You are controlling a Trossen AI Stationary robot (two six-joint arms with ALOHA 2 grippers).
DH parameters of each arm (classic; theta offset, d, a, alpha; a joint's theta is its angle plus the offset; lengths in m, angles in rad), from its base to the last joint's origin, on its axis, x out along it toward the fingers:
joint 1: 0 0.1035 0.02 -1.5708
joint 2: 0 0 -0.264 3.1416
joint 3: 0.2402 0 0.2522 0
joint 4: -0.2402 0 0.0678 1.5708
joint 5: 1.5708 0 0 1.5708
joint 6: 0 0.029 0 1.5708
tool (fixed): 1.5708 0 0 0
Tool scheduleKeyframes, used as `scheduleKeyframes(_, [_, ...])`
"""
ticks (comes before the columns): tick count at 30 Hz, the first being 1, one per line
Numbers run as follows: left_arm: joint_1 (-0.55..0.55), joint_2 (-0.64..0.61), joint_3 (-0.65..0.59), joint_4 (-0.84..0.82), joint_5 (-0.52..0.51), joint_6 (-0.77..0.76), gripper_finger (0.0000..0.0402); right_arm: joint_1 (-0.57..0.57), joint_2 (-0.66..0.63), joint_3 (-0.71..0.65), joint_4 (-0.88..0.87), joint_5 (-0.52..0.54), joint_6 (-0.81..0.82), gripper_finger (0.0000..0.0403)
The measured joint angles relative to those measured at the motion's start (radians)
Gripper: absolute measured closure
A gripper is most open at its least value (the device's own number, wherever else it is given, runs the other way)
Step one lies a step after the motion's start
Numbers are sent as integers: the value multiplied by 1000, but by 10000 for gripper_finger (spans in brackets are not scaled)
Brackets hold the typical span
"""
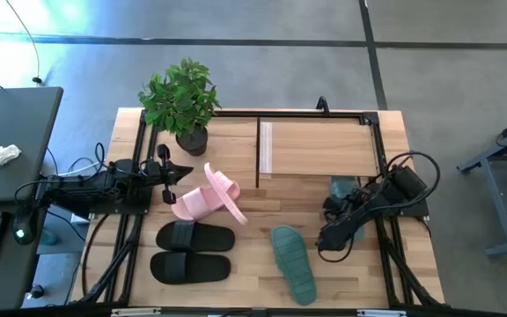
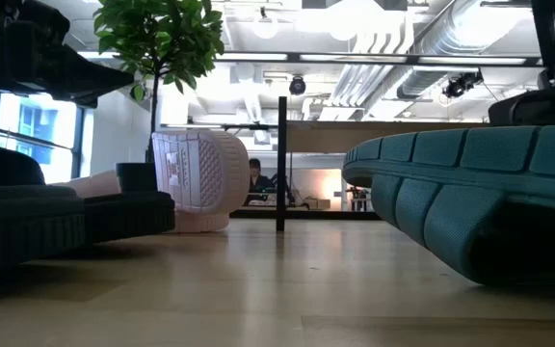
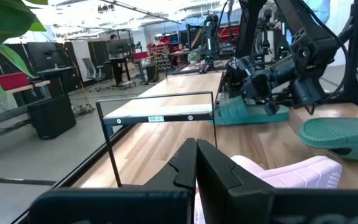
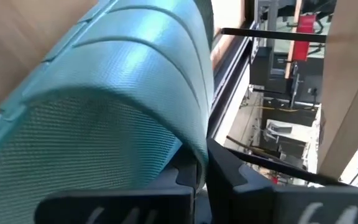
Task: Pick and place slides into the shelf
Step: Put the right green slide under the shelf
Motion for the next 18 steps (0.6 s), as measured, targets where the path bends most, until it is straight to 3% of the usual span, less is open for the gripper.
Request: scheduleKeyframes(18, [0, 0, 0, -4, 0, 0, 401, -1, -3, -51, 45, 69, 4, 403])
